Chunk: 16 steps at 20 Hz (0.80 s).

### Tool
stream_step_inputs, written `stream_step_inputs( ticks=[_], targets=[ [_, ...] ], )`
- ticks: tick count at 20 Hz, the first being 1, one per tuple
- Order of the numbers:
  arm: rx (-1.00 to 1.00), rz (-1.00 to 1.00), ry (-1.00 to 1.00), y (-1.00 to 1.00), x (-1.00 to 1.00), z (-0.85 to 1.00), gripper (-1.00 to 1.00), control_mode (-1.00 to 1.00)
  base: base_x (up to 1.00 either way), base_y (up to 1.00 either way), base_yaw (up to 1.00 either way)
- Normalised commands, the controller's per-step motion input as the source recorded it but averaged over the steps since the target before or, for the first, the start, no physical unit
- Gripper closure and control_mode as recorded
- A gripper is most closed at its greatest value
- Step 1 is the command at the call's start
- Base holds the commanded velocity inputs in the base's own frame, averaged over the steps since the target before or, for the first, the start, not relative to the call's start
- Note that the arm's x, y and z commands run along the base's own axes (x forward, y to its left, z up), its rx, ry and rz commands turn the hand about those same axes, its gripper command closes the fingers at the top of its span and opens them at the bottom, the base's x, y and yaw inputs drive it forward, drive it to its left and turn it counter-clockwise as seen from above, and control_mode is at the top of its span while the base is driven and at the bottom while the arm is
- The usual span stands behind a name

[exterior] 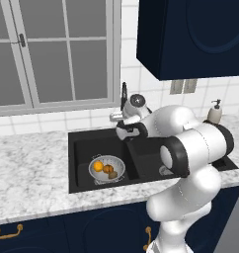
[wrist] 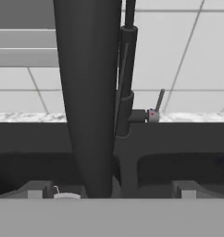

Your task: Put the colander in the sink, put the peach, kiwi, orange in the colander, and turn on the sink faucet and pour water over the colander.

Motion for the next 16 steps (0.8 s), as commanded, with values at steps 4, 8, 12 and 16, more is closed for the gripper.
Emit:
stream_step_inputs(
  ticks=[4, 8, 12, 16],
  targets=[
    [0.00, -0.04, 0.01, 0.24, 0.49, -0.01, -1.00, -1.00, 0.00, 0.00, 0.00],
    [0.00, -0.06, 0.05, 0.24, 0.52, -0.01, -1.00, -1.00, 0.00, 0.00, 0.00],
    [0.00, -0.04, 0.11, 0.17, 0.55, 0.00, -1.00, -1.00, 0.00, 0.00, 0.00],
    [0.00, -0.03, 0.17, 0.04, 0.54, 0.00, -1.00, -1.00, 0.00, 0.00, 0.00]
  ],
)
